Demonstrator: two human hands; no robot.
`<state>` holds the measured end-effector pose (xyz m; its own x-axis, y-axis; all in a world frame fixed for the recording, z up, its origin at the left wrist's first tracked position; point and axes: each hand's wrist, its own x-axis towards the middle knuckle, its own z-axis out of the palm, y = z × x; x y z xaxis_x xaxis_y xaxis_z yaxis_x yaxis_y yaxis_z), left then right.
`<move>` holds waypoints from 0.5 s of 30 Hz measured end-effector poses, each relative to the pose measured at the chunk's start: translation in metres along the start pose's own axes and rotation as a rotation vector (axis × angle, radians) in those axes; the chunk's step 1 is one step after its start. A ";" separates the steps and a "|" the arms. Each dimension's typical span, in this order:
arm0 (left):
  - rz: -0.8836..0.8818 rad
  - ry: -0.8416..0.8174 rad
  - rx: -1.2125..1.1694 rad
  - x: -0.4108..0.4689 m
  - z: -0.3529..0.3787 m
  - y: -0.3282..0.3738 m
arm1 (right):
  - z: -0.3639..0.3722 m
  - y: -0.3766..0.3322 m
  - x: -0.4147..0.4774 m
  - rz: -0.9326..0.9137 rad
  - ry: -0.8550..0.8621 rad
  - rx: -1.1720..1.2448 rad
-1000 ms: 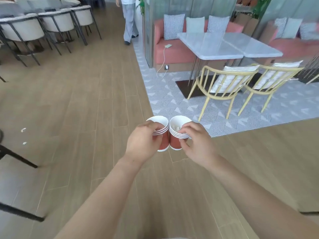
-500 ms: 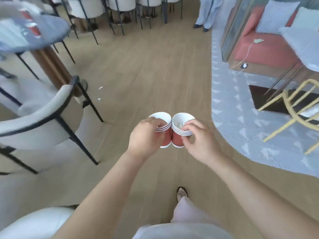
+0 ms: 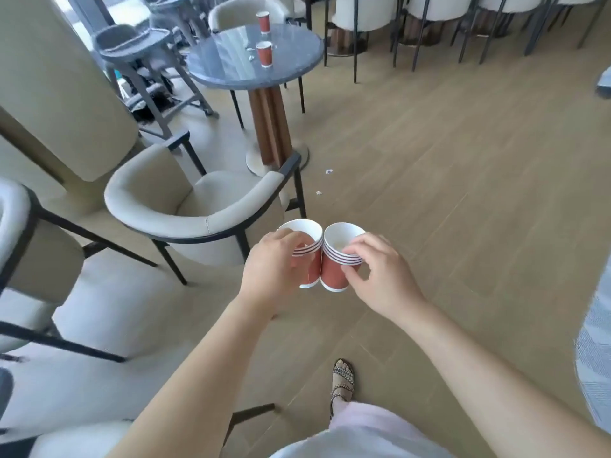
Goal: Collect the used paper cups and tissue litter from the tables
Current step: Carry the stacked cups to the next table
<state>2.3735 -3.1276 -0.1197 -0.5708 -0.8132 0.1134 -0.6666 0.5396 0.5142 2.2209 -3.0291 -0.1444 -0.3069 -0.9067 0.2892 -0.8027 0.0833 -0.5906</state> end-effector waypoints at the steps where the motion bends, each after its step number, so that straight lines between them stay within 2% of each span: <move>1: -0.012 0.006 0.011 0.021 0.001 -0.001 | 0.001 0.010 0.021 -0.007 -0.007 0.011; 9: -0.035 0.064 0.011 0.159 0.010 -0.001 | -0.002 0.067 0.160 -0.068 -0.043 0.035; 15: -0.002 0.042 -0.024 0.248 0.035 0.017 | -0.020 0.119 0.230 -0.036 -0.033 -0.009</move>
<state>2.2039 -3.3128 -0.1126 -0.5486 -0.8230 0.1477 -0.6557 0.5330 0.5347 2.0448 -3.2198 -0.1330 -0.2607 -0.9225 0.2848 -0.8174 0.0539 -0.5736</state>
